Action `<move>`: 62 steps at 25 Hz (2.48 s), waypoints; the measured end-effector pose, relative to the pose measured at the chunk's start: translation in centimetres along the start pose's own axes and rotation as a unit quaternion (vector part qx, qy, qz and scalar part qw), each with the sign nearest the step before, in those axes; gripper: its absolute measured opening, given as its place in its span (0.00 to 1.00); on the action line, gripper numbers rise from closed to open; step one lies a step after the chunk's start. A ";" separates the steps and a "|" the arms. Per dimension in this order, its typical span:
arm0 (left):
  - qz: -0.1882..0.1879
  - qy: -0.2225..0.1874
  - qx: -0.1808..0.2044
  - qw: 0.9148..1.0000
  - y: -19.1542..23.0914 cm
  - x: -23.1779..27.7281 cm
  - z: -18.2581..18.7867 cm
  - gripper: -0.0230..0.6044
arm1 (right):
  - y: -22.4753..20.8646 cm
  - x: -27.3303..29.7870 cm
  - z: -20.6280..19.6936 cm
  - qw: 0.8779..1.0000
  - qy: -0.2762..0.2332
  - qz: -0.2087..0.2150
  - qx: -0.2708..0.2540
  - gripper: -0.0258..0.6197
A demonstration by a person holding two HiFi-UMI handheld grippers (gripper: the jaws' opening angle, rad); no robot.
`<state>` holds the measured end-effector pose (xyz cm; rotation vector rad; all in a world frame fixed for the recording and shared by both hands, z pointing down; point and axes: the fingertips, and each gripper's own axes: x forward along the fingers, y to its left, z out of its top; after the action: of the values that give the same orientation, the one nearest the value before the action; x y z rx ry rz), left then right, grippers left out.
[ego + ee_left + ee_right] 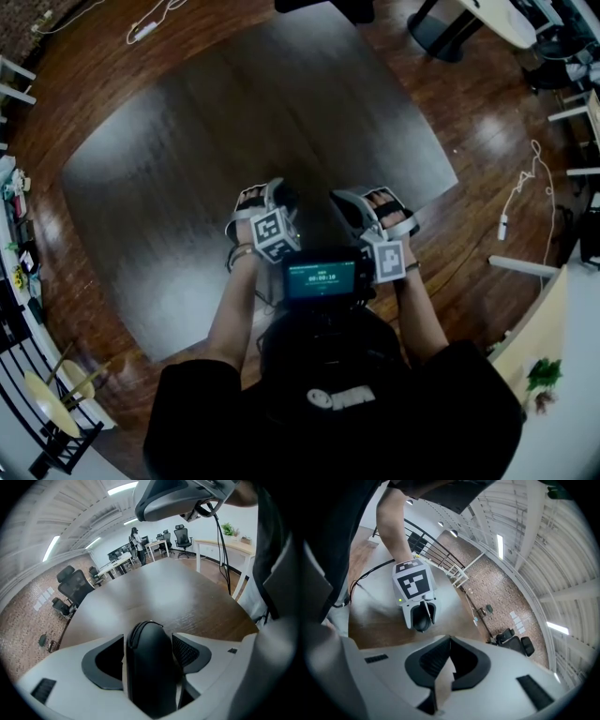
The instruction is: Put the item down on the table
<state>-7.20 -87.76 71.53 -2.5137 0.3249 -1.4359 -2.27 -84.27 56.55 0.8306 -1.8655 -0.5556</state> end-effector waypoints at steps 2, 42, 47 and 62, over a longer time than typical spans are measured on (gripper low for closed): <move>0.001 -0.008 -0.001 1.000 0.2 -0.1 0.7 0.55 | 0.0 -0.2 -0.2 1.000 0.003 -0.002 0.000 0.05; 0.285 0.007 0.019 0.958 -10.0 -21.5 7.7 0.04 | 5.1 -16.2 0.2 0.989 -0.120 -0.050 -0.076 0.05; 0.298 0.027 0.012 0.954 -15.9 -23.7 9.0 0.04 | 8.4 -20.3 -0.3 0.985 -0.144 -0.045 -0.083 0.05; 0.337 0.035 -0.006 0.941 -24.4 -30.1 9.1 0.04 | 14.2 -27.5 2.9 0.977 -0.180 -0.042 -0.108 0.05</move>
<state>-12.33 -54.70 49.89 -2.0353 1.0814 -1.2218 -1.39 -54.23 48.65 0.6991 -2.0525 -0.9991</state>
